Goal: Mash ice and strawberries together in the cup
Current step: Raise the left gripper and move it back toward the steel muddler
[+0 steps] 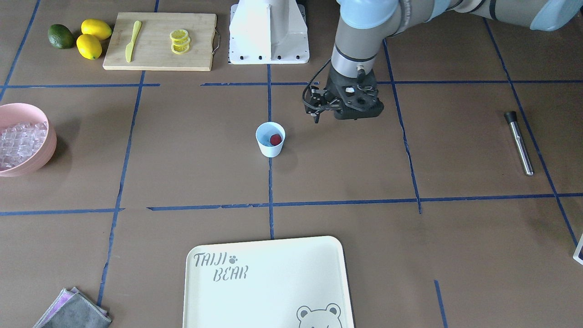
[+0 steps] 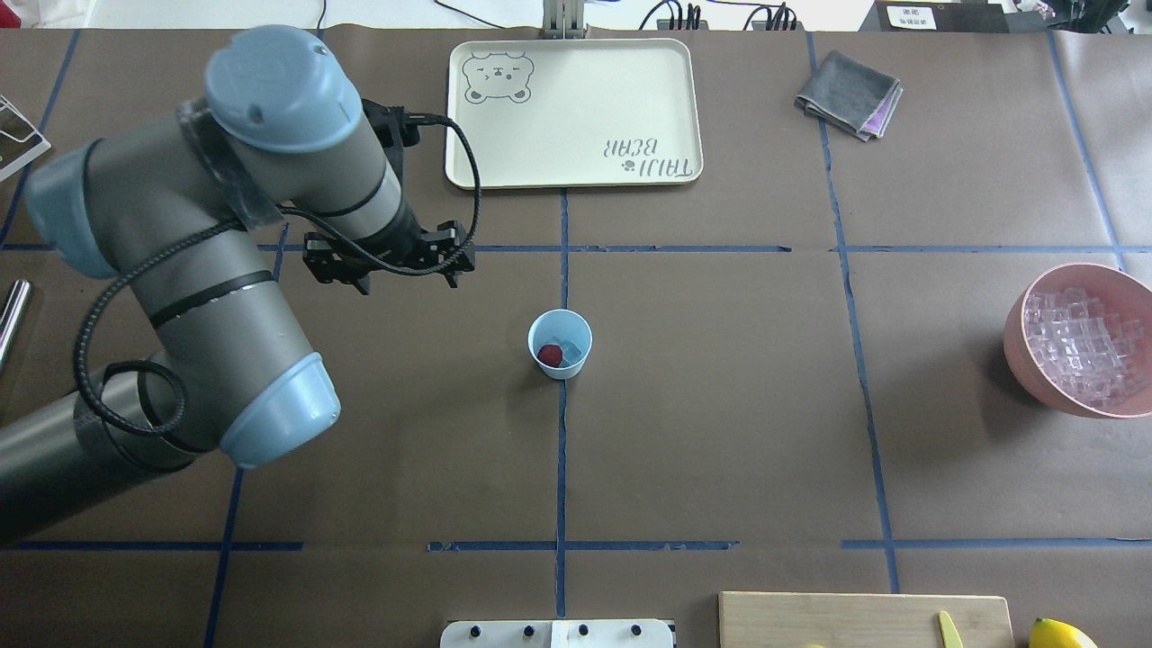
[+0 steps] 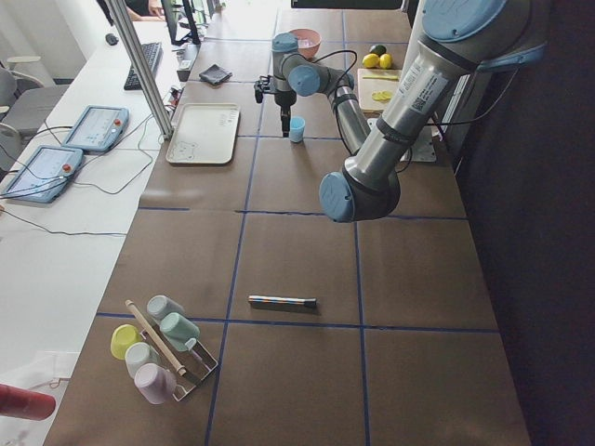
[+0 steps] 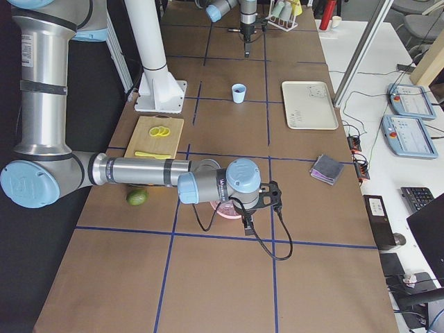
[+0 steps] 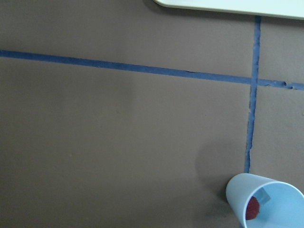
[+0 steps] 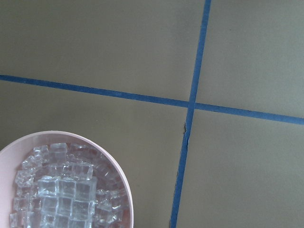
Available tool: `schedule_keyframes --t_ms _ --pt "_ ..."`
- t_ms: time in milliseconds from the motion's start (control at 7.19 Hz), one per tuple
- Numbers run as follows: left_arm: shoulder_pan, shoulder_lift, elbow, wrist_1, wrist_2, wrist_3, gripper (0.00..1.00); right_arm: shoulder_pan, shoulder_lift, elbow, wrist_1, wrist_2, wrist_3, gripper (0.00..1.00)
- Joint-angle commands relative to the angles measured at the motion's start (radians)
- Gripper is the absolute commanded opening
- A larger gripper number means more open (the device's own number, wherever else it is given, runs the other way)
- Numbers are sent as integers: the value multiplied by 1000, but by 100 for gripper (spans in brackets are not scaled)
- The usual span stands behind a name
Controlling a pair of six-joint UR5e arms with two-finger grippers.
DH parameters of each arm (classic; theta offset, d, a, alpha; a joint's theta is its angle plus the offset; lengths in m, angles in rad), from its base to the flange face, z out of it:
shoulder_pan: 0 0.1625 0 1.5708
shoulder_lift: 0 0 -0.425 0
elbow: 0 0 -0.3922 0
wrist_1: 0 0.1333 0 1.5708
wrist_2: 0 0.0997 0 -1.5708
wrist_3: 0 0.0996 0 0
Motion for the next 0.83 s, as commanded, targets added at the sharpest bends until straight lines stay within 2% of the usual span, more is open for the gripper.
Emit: schedule_keyframes --t_ms 0,278,695 --pt "-131 96 -24 6 -84 211 100 63 8 12 -179 -4 -148 99" --pt "-261 214 -22 3 -157 447 100 83 5 26 -197 -12 -152 99" --pt "-471 421 -4 -11 -179 855 100 82 2 21 -183 -12 -144 99"
